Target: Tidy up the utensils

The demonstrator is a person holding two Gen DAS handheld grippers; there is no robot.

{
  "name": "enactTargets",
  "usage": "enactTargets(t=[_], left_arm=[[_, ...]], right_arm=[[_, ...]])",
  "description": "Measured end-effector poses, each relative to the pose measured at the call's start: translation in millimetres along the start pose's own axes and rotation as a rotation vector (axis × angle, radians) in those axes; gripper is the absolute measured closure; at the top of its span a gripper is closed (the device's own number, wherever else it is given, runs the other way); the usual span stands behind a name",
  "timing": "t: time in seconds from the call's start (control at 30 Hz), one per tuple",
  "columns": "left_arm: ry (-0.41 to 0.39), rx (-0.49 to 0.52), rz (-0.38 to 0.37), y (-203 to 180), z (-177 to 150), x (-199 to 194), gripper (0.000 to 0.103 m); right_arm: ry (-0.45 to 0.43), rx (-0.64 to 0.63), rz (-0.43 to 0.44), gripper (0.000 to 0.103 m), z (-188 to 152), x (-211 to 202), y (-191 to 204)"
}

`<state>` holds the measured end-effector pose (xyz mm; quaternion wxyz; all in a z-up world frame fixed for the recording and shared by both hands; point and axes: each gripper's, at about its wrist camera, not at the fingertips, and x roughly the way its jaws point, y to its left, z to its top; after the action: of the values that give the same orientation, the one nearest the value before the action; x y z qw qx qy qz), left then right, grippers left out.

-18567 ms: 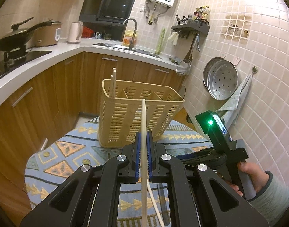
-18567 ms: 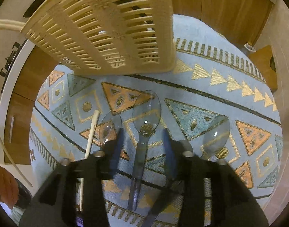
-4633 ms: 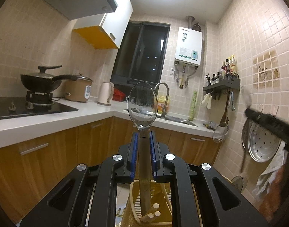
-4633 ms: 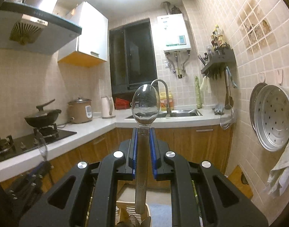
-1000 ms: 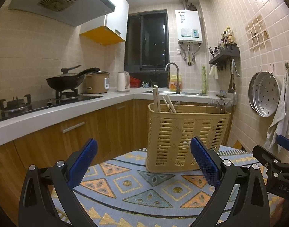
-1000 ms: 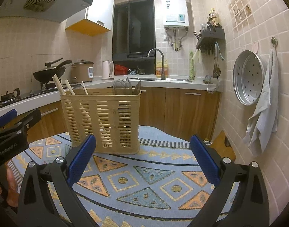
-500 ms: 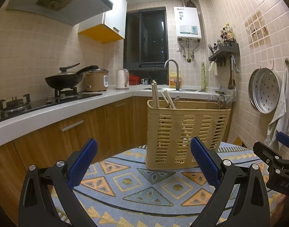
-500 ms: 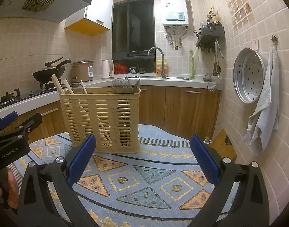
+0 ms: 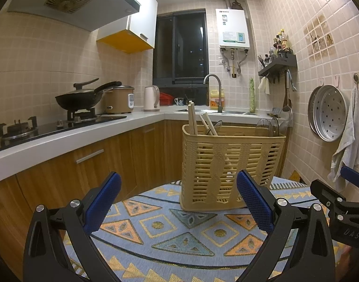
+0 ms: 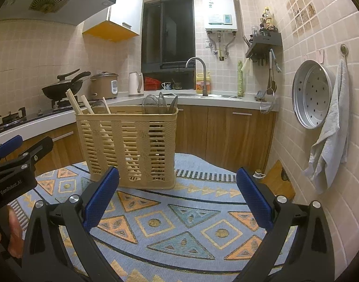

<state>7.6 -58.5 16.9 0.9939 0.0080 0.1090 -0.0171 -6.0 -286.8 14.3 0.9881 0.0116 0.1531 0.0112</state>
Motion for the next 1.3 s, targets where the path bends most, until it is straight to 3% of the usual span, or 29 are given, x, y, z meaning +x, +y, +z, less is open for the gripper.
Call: enactTargets(t=[1.3], left_arm=[[0.019, 0.015, 0.004, -3.9, 0.4, 0.5, 0.008]], right_arm=[[0.037, -0.007, 0.016, 0.008, -1.4, 9.1, -1.3]])
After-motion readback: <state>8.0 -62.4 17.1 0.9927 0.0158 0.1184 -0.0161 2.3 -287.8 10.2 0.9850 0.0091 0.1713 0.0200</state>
